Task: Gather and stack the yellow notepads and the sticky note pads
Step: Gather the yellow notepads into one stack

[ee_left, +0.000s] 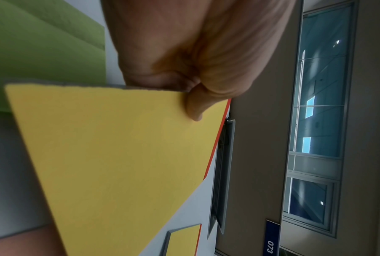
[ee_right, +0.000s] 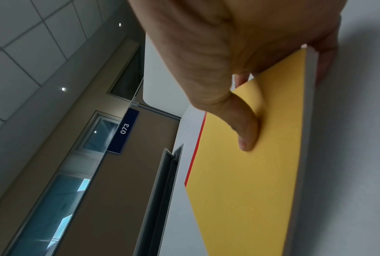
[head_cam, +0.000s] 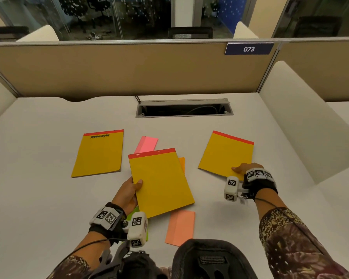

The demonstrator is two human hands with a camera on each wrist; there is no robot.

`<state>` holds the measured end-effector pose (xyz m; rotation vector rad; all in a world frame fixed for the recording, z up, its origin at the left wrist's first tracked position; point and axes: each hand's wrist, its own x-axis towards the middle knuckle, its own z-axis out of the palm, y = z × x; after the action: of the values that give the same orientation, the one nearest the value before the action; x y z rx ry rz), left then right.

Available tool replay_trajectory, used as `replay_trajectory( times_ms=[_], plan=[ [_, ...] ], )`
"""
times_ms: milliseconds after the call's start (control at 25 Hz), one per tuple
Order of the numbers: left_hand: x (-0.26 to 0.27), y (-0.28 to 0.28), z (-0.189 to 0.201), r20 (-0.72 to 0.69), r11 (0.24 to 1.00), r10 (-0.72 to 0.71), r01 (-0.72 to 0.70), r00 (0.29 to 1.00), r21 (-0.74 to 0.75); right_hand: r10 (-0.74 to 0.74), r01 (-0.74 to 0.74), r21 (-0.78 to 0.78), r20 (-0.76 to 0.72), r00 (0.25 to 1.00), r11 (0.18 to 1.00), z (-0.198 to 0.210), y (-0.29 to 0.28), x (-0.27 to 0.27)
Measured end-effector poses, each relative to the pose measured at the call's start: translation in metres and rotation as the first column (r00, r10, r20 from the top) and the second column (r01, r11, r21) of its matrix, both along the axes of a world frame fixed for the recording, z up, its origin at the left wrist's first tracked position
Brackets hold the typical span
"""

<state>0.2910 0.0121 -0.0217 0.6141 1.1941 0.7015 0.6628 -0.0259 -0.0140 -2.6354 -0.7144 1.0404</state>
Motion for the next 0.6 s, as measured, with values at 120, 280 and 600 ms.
replay_trajectory(
  times_ms=[120, 280, 600],
  plan=[
    [-0.002, -0.001, 0.002, 0.010, 1.000, -0.004, 0.004, 1.000, 0.006, -0.122, 0.131, 0.078, -0.109, 0.987, 0.988, -0.001, 0.004, 0.002],
    [-0.012, -0.002, 0.001, 0.022, 1.000, 0.000, 0.000, 1.000, 0.000, -0.095, 0.278, 0.437, -0.395, 0.914, 0.855, 0.009, 0.004, -0.001],
    [-0.041, 0.004, 0.009, 0.079, 1.000, 0.011, -0.012, 0.997, 0.011, 0.325, 0.097, 0.546, -0.622, 0.713, 0.832, 0.042, 0.019, -0.106]
  ],
)
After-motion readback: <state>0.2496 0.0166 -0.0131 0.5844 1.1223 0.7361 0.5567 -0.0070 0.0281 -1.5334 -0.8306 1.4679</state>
